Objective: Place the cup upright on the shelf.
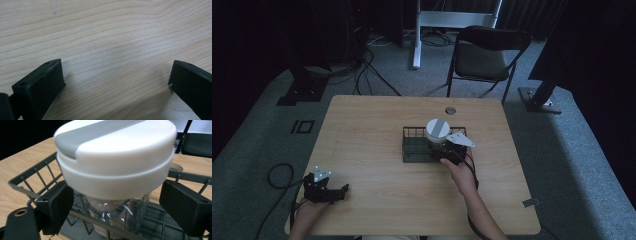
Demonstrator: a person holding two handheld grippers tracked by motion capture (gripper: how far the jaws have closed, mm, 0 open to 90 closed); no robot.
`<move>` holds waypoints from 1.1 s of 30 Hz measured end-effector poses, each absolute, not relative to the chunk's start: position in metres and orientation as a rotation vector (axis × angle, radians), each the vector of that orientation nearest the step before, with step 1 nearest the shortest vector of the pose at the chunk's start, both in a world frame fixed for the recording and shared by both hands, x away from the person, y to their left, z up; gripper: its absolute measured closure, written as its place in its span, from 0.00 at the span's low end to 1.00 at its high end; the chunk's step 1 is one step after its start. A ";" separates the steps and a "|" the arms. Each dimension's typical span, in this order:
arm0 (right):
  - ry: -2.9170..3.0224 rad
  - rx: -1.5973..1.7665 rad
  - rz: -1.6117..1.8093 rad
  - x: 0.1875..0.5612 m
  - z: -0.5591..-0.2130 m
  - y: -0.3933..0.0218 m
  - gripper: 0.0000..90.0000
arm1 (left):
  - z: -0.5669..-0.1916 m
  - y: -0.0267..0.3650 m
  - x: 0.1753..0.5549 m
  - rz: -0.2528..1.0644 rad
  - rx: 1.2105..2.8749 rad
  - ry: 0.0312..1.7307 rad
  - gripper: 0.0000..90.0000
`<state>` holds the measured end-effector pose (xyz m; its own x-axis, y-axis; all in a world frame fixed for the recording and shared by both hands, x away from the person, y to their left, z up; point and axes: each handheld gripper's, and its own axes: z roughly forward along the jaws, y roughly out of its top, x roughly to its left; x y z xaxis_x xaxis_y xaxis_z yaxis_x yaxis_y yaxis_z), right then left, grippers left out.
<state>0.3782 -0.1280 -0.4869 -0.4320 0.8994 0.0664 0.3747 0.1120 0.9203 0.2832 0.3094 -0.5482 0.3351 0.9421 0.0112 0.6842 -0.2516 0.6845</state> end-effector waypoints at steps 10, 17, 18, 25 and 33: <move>1.865 1.214 1.317 0.366 -0.481 -0.136 0.13 | -0.548 0.309 0.283 0.575 2.022 1.420 0.00; 1.864 1.213 1.327 0.357 -0.480 -0.144 0.13 | -0.548 0.309 0.283 0.576 2.022 1.420 0.00; 1.864 1.213 1.327 0.357 -0.480 -0.144 0.13 | -0.548 0.309 0.283 0.576 2.022 1.420 0.00; 1.848 1.228 1.319 0.348 -0.481 -0.157 0.13 | -0.548 0.309 0.283 0.575 2.022 1.420 0.00; 1.825 1.240 1.295 0.342 -0.483 -0.173 0.13 | -0.548 0.309 0.283 0.575 2.022 1.420 0.00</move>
<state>0.3417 -0.1726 -0.4834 -0.4038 0.9131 0.0570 0.3553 0.0991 0.9295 0.2832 0.3094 -0.5482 0.3353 0.9420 0.0111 0.6842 -0.2516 0.6846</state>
